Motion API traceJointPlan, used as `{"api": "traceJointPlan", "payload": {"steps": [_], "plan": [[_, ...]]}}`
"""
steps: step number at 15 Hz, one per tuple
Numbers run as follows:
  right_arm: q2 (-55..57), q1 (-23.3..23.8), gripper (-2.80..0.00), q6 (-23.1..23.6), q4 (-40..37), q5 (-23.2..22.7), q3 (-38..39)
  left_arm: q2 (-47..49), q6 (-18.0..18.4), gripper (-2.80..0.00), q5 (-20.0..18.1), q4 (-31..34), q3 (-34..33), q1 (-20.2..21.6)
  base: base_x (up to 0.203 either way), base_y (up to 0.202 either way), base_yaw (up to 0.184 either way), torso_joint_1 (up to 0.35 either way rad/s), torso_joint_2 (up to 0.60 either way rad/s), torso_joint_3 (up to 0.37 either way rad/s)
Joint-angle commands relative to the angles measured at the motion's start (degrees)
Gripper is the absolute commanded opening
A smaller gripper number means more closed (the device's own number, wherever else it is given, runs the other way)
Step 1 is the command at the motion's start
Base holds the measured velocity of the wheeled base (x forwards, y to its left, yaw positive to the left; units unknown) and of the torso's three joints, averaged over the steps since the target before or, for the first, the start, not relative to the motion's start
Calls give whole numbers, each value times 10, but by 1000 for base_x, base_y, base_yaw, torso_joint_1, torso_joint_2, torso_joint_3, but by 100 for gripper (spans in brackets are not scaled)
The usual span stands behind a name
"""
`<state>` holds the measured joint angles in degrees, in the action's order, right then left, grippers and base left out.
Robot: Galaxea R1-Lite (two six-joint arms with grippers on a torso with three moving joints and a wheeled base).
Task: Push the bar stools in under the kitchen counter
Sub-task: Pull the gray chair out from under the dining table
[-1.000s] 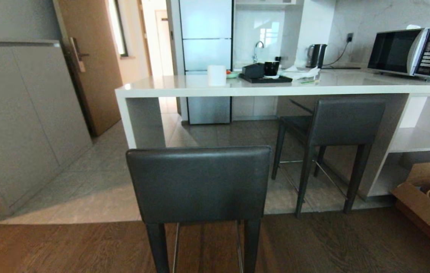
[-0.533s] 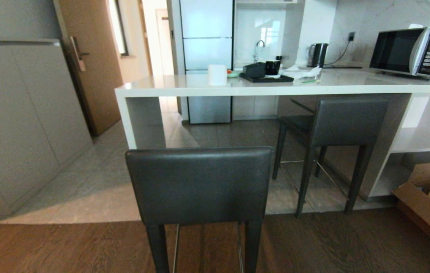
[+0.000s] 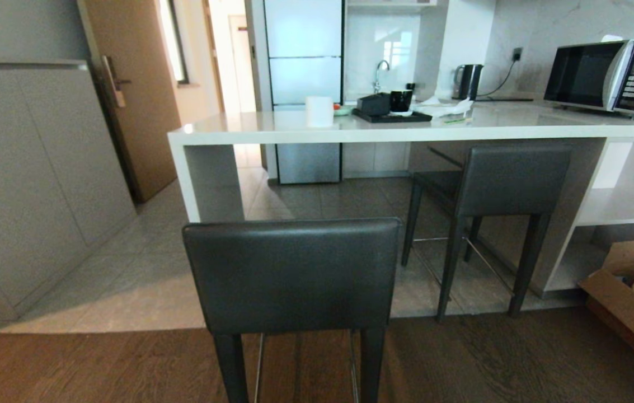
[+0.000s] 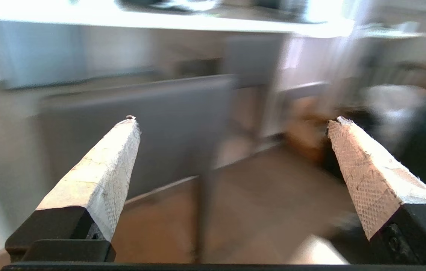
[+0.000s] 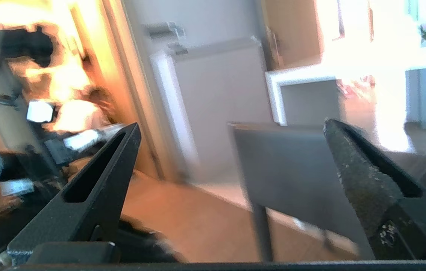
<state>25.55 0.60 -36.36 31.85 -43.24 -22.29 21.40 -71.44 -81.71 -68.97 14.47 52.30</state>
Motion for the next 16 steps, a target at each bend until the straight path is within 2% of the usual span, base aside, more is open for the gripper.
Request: {"api": "traceJointPlan", "payload": {"steps": [1,2,5,7,12,14,16], "plan": [[89,-1,0,7,3,-3,-13,36,1,0,-19,1,9,64,0,0,0,0,0,0],[95,-1,0,8,4,-3,-14,51,5,0,-27,4,12,51,0,0,0,0,0,0],[105,-3,0,6,7,-3,-32,145,15,0,-49,11,56,-72,0,0,0,0,0,0],[150,-7,0,6,19,-4,-53,203,19,0,-57,14,97,-108,0,0,0,0,0,0],[222,-9,0,6,65,-4,-83,260,30,0,-60,13,135,-119,0,0,0,0,0,0],[248,-8,0,8,84,-4,-85,288,54,0,-60,13,139,-119,0,0,0,0,0,0],[279,-9,0,12,107,-4,-88,336,98,0,-60,13,150,-118,0,0,0,0,0,0]]}}
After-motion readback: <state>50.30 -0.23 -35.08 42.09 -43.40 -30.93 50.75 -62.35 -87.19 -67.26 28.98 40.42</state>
